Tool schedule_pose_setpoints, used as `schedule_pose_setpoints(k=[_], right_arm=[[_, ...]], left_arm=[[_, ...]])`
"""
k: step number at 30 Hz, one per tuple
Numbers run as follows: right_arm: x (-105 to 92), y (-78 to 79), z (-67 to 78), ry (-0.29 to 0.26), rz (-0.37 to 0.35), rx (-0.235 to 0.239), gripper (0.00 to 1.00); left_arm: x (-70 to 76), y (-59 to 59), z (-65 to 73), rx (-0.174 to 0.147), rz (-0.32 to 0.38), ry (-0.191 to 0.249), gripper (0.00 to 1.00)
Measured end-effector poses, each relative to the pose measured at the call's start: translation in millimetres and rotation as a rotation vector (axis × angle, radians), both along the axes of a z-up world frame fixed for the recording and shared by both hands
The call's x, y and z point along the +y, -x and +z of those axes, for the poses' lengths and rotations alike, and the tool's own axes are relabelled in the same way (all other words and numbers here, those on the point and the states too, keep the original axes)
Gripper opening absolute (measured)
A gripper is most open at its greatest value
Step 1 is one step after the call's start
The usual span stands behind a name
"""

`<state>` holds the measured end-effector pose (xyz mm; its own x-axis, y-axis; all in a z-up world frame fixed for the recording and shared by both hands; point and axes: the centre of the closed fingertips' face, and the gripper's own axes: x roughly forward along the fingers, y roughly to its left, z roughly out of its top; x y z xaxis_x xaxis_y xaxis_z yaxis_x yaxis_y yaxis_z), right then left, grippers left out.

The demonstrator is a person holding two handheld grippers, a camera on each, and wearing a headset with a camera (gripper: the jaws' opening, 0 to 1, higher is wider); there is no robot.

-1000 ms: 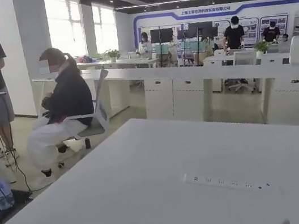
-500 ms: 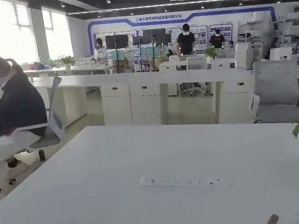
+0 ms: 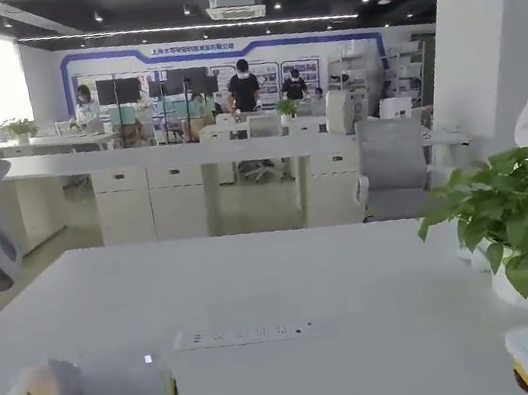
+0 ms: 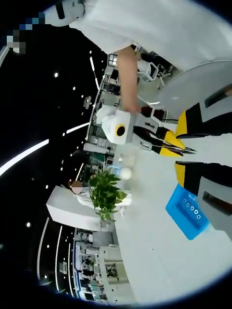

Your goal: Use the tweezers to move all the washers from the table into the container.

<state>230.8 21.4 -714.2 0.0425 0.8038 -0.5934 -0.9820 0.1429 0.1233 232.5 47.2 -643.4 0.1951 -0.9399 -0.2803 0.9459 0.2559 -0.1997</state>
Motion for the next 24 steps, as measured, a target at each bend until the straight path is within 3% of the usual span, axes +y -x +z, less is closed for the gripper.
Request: schedule_pose_setpoints(k=[3, 5, 10, 14, 15, 17, 21, 24], right_arm=[[1.0, 13.2, -1.8, 0.016, 0.041, 0.029, 0.04], [-0.9, 18.4, -5.5, 0.057, 0.071, 0.012, 0.04], [-4.6, 23.0, -10.4, 0.100, 0.086, 0.009, 0.04], [-11.1, 22.4, -16.5, 0.157, 0.085, -0.017, 0.04], [-12.3, 22.9, -16.8, 0.165, 0.084, -0.020, 0.04], [-13.5, 22.9, -16.2, 0.167, 0.077, -0.023, 0.04], [-22.3, 20.4, -20.6, 0.201, 0.051, -0.056, 0.04], [-28.2, 18.8, -25.9, 0.219, 0.033, -0.061, 0.03]], left_arm=[[-16.6, 5.8, 0.9, 0.012, -0.068, -0.008, 0.15], [-27.0, 9.6, 2.1, 0.038, -0.111, -0.001, 0.15], [-48.6, 16.9, -2.5, 0.007, -0.208, -0.057, 0.11], [-61.5, 18.6, -4.3, 0.006, -0.243, -0.069, 0.07], [-65.3, 19.2, -5.4, -0.002, -0.255, -0.081, 0.04], [-68.7, 18.1, -10.7, -0.056, -0.275, -0.129, 0.00], [-73.4, 18.8, -14.8, -0.081, -0.293, -0.165, 0.00], [-71.9, 15.5, -21.1, -0.132, -0.296, -0.200, 0.00]])
